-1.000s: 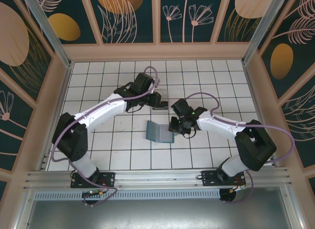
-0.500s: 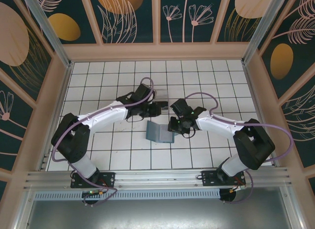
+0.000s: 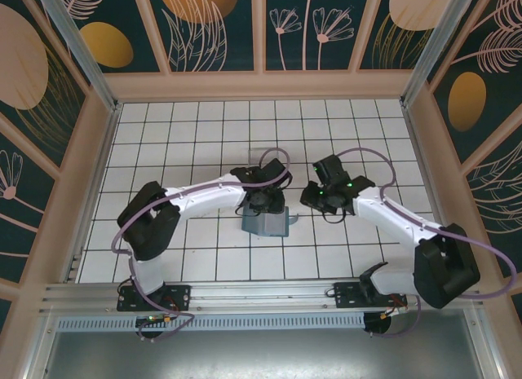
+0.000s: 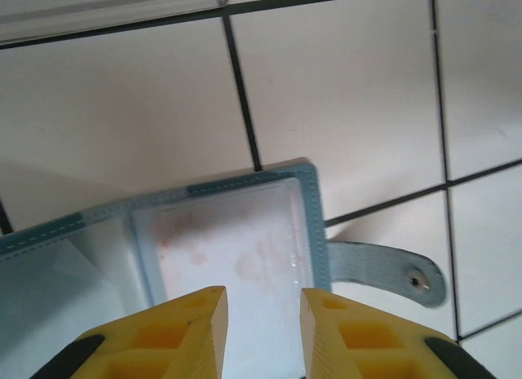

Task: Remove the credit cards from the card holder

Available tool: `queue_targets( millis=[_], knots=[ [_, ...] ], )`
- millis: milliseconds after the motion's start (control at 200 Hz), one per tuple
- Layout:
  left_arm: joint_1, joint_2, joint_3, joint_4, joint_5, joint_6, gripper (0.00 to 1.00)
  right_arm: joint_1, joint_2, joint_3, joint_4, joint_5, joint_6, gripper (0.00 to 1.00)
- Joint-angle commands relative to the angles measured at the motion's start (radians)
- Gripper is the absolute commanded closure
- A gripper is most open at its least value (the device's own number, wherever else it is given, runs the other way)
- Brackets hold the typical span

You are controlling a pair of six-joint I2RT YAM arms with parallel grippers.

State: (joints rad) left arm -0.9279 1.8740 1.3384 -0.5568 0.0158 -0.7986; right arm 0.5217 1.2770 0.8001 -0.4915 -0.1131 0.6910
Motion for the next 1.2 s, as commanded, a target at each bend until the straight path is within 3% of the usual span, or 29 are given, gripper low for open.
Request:
queue_targets(
  millis=[0,736,1196],
  knots=[
    [-0.022,0.049,0.063,-0.146,-0.109,-0.041,0.68,-0.050,-0.040,-0.037,-0.036,-0.004,-0.058,0.74],
    [-0.076,0.267,0.299,-0.305,-0.125,-0.088,0.59,-0.184,-0.102,-0.140,0.048,-0.151,-0.172,0.74],
    [-0.076,0.299,0.266,-0.318,-0.106,-0.083,0.61,-0.211,-0.091,-0.159,0.060,-0.175,-0.195,0.74]
  ],
)
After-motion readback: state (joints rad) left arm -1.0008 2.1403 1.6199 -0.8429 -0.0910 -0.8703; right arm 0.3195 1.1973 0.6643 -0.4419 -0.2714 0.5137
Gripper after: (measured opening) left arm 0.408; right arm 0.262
